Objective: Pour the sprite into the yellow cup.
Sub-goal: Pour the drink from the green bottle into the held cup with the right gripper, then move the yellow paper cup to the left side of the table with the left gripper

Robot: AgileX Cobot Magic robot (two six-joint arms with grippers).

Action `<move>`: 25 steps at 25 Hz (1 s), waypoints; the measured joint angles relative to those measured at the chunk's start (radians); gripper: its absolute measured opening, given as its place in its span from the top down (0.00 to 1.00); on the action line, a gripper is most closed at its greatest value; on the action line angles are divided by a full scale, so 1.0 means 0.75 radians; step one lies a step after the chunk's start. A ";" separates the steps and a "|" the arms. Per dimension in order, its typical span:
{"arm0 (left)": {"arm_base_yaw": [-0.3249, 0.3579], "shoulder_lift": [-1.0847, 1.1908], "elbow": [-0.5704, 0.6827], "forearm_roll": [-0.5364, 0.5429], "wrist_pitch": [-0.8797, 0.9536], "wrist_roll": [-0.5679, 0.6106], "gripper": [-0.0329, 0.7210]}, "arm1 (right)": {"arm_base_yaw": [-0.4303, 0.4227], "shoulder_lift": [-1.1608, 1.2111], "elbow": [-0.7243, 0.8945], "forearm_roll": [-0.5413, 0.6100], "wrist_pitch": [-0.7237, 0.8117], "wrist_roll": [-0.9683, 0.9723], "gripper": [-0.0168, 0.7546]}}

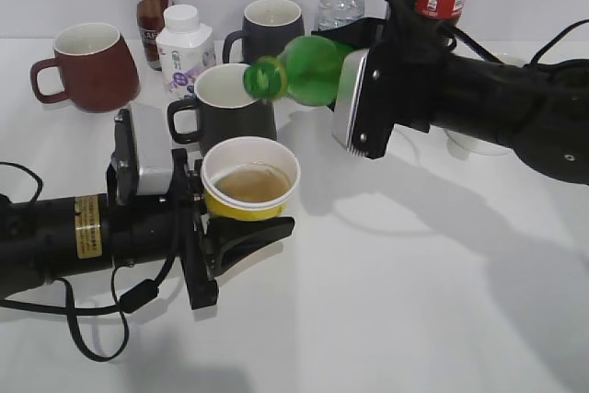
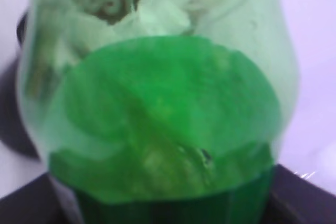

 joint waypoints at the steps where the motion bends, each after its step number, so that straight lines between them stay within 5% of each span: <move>1: 0.000 -0.001 0.000 -0.005 0.000 0.000 0.45 | 0.000 0.000 0.000 0.000 0.001 0.063 0.42; 8: 0.000 -0.092 0.000 -0.074 0.001 0.000 0.45 | 0.000 0.000 0.000 0.002 -0.003 0.607 0.42; 13: 0.000 -0.143 0.049 -0.256 0.002 0.000 0.45 | 0.000 0.000 0.000 0.016 -0.003 0.950 0.42; 25: 0.041 -0.279 0.182 -0.820 0.000 0.032 0.45 | 0.000 0.000 0.000 0.393 -0.004 1.100 0.42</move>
